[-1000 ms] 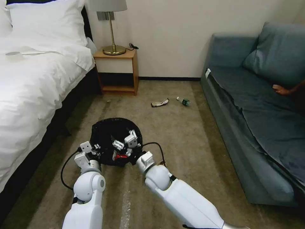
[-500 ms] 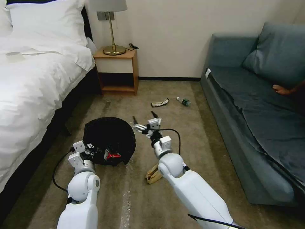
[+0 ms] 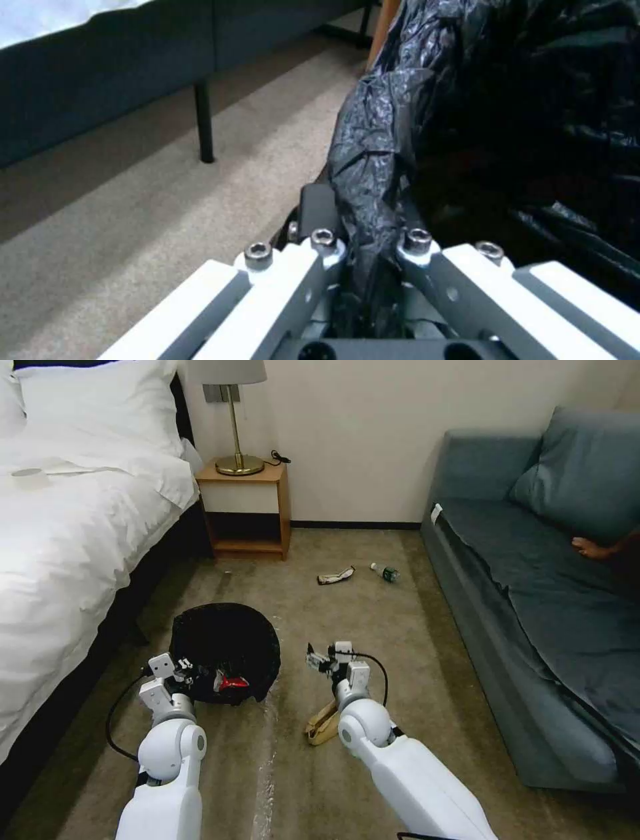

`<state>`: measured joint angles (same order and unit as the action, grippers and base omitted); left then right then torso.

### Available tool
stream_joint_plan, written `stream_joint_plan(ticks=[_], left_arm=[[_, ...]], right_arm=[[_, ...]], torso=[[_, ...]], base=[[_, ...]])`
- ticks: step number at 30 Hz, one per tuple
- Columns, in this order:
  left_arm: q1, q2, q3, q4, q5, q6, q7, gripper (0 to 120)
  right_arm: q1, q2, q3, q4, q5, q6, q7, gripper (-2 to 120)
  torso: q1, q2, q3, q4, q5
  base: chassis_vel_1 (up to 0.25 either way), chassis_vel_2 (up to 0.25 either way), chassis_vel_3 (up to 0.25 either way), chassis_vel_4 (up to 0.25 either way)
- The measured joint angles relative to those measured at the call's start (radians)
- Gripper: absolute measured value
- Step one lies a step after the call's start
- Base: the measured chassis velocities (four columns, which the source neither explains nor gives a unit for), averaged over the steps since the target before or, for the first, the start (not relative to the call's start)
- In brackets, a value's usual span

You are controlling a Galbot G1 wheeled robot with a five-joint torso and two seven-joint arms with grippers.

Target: Pick up the trash bin, then pick up the garbage on the floor and place it into the trash bin.

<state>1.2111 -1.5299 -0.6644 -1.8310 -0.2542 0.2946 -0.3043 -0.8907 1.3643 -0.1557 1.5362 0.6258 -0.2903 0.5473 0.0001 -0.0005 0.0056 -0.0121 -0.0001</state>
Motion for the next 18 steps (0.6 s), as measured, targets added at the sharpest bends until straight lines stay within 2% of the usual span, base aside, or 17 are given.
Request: stream_joint_plan(ticks=[2,6,9,18], left_arm=[[0.000,-0.004,-0.001,-0.004,0.018,-0.004,0.004,3],[0.003,-0.010,0.000,-0.008,0.032,-0.006,0.005,3],[0.014,-0.021,0.011,-0.010,0.052,-0.013,0.008,3],[0.021,-0.022,0.007,-0.002,0.066,-0.029,0.012,3]], right_arm=[[-0.013,0.006,-0.024,0.036,0.147,-0.116,0.097,100],[-0.017,0.011,-0.039,0.047,0.211,-0.153,0.138,100],[-0.024,0.024,-0.052,0.042,0.297,-0.191,0.220,100],[-0.053,0.046,-0.010,0.006,0.383,-0.272,0.301,100]], torso=[[0.000,0.000,0.000,0.0000,-0.0001],[0.000,0.000,0.000,0.0001,-0.0001],[0.000,0.000,0.000,0.0001,-0.0001],[0.000,0.000,0.000,0.0000,0.0000]], base=[[0.000,0.000,0.000,0.000],[0.000,0.000,0.000,0.000],[0.000,0.000,0.000,0.000],[0.000,0.000,0.000,0.000]])
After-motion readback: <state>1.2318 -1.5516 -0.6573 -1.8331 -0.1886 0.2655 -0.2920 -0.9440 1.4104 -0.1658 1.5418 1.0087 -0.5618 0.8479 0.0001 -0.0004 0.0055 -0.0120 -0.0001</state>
